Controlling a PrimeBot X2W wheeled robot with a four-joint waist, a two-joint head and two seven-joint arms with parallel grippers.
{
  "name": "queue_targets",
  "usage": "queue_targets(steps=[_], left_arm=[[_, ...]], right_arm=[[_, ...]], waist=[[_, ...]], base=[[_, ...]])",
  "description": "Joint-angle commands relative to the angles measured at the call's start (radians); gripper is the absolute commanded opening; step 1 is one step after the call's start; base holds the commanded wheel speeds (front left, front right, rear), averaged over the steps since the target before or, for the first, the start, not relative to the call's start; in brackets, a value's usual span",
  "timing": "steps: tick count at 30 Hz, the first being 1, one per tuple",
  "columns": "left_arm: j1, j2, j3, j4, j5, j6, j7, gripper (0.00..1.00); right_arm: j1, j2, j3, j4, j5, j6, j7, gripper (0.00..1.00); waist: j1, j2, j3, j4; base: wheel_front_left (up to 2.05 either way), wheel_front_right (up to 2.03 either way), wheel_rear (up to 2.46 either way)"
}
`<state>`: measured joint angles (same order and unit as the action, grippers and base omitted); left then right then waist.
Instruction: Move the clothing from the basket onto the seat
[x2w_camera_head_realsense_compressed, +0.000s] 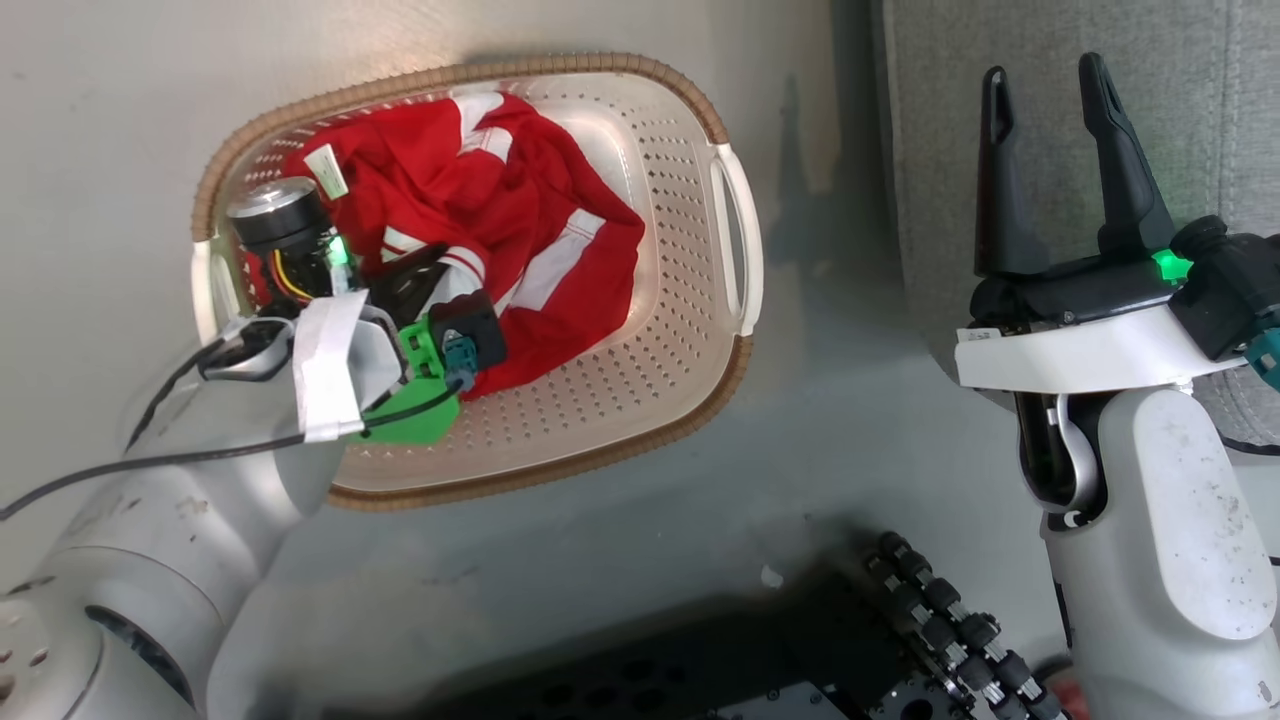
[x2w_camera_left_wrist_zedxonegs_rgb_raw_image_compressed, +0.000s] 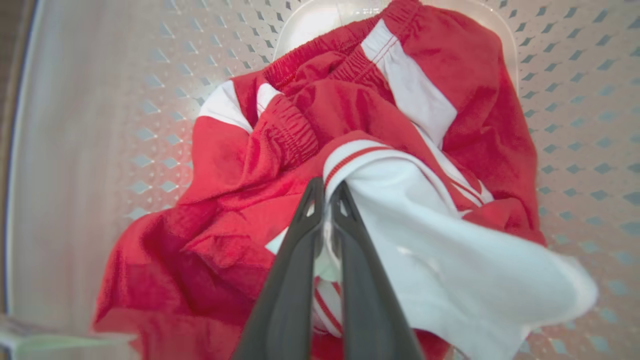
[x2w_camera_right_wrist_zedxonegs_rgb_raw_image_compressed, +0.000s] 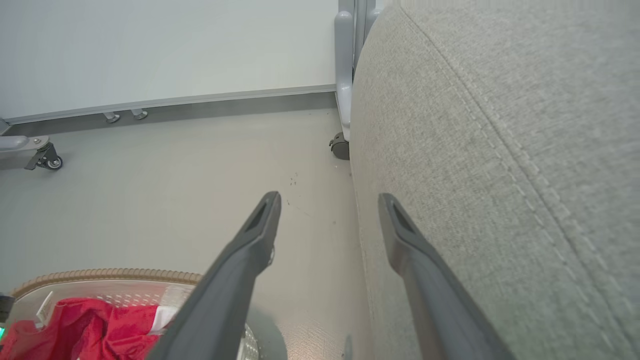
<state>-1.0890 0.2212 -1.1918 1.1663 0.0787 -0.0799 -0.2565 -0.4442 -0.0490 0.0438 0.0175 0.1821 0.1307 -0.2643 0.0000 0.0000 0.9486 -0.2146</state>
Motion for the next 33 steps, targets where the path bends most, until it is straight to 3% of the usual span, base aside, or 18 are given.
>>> queue_targets(steps=[1, 8, 14, 19, 25, 33], left_arm=[[0.020, -0.008, 0.004, -0.012, -0.010, 0.006, -0.007, 0.00], [0.101, -0.018, 0.042, -0.143, -0.089, 0.010, -0.009, 0.00], [0.241, 0.010, 0.145, -0.326, -0.223, 0.024, -0.008, 0.00], [0.384, 0.010, 0.273, -0.489, -0.325, 0.066, -0.008, 0.00], [0.547, -0.014, 0.414, -0.656, -0.387, 0.033, -0.008, 0.00], [0.714, -0.099, 0.594, -0.813, -0.408, -0.024, -0.008, 0.00]], right_arm=[[0.006, -0.003, -0.005, 0.004, -0.005, 0.000, 0.000, 1.00], [0.049, -0.003, -0.020, 0.027, -0.018, 0.000, 0.000, 1.00], [0.105, -0.003, -0.029, 0.051, -0.037, 0.000, 0.000, 1.00], [0.167, -0.003, -0.035, 0.074, -0.058, 0.000, 0.000, 1.00], [0.247, -0.003, -0.050, 0.086, -0.057, 0.000, 0.000, 1.00], [0.371, -0.003, -0.042, 0.105, -0.056, 0.000, 0.000, 1.00]], waist=[[0.0000, 0.0000, -0.041, 0.012], [0.0000, 0.0000, -0.171, 0.037], [0.0000, 0.0000, -0.329, 0.069], [0.0000, 0.0000, -0.476, 0.106], [0.0000, 0.0000, -0.629, 0.153], [0.0000, 0.0000, -0.805, 0.208]], base=[[0.00, 0.00, 0.00], [0.00, 0.00, 0.00], [0.00, 0.00, 0.00], [0.00, 0.00, 0.00], [0.00, 0.00, 0.00], [0.00, 0.00, 0.00]])
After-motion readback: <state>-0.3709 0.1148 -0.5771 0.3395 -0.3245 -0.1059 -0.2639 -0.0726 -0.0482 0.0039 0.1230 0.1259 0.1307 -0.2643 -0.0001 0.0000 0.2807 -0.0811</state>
